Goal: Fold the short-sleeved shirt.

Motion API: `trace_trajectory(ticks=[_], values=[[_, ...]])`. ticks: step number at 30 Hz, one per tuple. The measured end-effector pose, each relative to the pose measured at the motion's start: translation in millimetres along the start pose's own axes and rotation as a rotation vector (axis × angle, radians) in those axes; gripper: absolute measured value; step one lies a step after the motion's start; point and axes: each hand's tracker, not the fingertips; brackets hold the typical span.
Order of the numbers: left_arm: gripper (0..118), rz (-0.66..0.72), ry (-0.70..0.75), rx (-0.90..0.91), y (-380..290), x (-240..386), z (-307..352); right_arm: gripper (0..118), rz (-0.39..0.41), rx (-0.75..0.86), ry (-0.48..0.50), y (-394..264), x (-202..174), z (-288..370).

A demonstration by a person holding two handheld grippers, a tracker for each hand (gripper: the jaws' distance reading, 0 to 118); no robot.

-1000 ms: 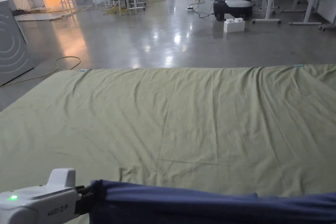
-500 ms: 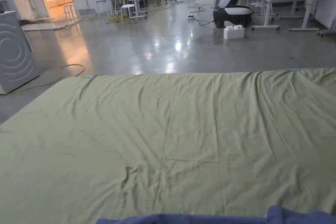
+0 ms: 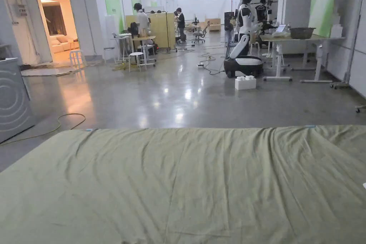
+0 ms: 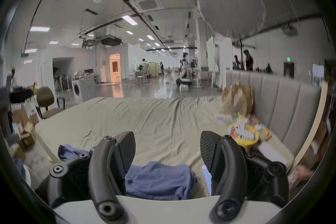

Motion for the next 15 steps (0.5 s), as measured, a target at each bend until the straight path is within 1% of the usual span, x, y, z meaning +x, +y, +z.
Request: trace_trajectory(ticks=[2,3,4,5,6,7,8,9,10,11,12,15], values=[[82,-0.035,-0.008,0.009,8,11,5,74,0.068,0.048,0.024,9,-10,5],[75,-0.050,-0.004,0.009,10,15,6,68,0.034,0.029,0.029,8,-12,6],[66,-0.051,-0.005,0.011,13,20,8,61,0.038,0.045,0.059,12,-18,8],[54,-0.052,-0.014,0.011,16,23,8,52,0.030,0.052,0.078,14,-21,10],[34,-0.044,-0.030,0.015,17,24,9,37,0.016,0.066,0.084,15,-24,12],[13,-0.006,-0.056,0.021,18,24,10,23,0.010,0.080,0.096,16,-27,14],[8,0.031,-0.071,0.024,18,24,11,19,-0.004,0.090,0.106,17,-30,15],[5,0.067,-0.096,0.018,18,23,10,17,-0.016,0.101,0.119,17,-32,16],[5,0.084,-0.107,0.028,18,22,11,14,-0.028,0.097,0.128,19,-33,15],[4,0.075,-0.113,0.015,18,21,11,7,-0.053,0.082,0.135,18,-35,15],[0,0.072,-0.120,0.009,18,21,11,1,-0.047,0.089,0.133,19,-37,15],[0,0.021,-0.118,0.009,20,23,11,0,-0.047,0.093,0.141,20,-40,12]])
